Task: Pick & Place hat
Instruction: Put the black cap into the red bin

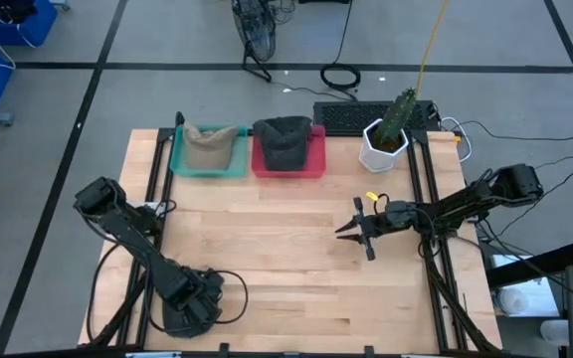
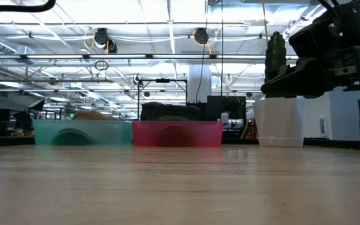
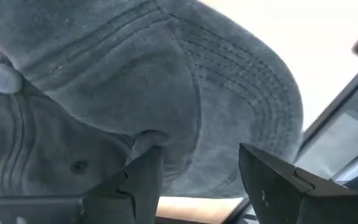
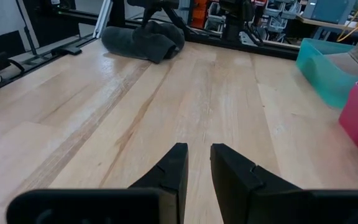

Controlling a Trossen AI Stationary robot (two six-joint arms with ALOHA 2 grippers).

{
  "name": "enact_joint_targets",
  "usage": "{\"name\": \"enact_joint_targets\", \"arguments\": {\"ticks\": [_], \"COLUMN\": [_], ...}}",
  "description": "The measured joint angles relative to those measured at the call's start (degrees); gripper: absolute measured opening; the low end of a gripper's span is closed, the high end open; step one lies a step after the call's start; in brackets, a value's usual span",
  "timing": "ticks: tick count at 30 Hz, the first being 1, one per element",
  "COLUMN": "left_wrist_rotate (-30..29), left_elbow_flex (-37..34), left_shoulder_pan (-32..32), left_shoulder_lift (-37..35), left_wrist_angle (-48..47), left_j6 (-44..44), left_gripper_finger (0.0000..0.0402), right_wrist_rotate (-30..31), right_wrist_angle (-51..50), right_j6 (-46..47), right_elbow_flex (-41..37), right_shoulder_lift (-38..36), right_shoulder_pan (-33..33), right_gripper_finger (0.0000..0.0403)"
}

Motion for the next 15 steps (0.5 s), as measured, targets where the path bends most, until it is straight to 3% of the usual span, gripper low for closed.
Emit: {"name": "enact_joint_targets", "arguments": {"ticks": [10,15], "left_wrist_rotate": [4.1,3.0], "left_elbow_flex": [-1.2,-1.1], "left_shoulder_pan": [-0.1,-0.3], "left_shoulder_lift": [-1.7,-4.5], "left_wrist_angle": [-0.1,-1.1], "left_j6": [1.5,-1.1], "left_gripper_finger": [0.0209,0.0209], "right_wrist_rotate": [0.0,0.0], "right_wrist_angle": [-0.3,-0.1], "right_j6": [0.3,0.3], "right_elbow_flex": [0.0,0.0], "right_shoulder_lift": [0.0,0.0], "right_shoulder_pan": [0.0,0.0], "right_gripper_finger": [0.0059,0.0059]}}
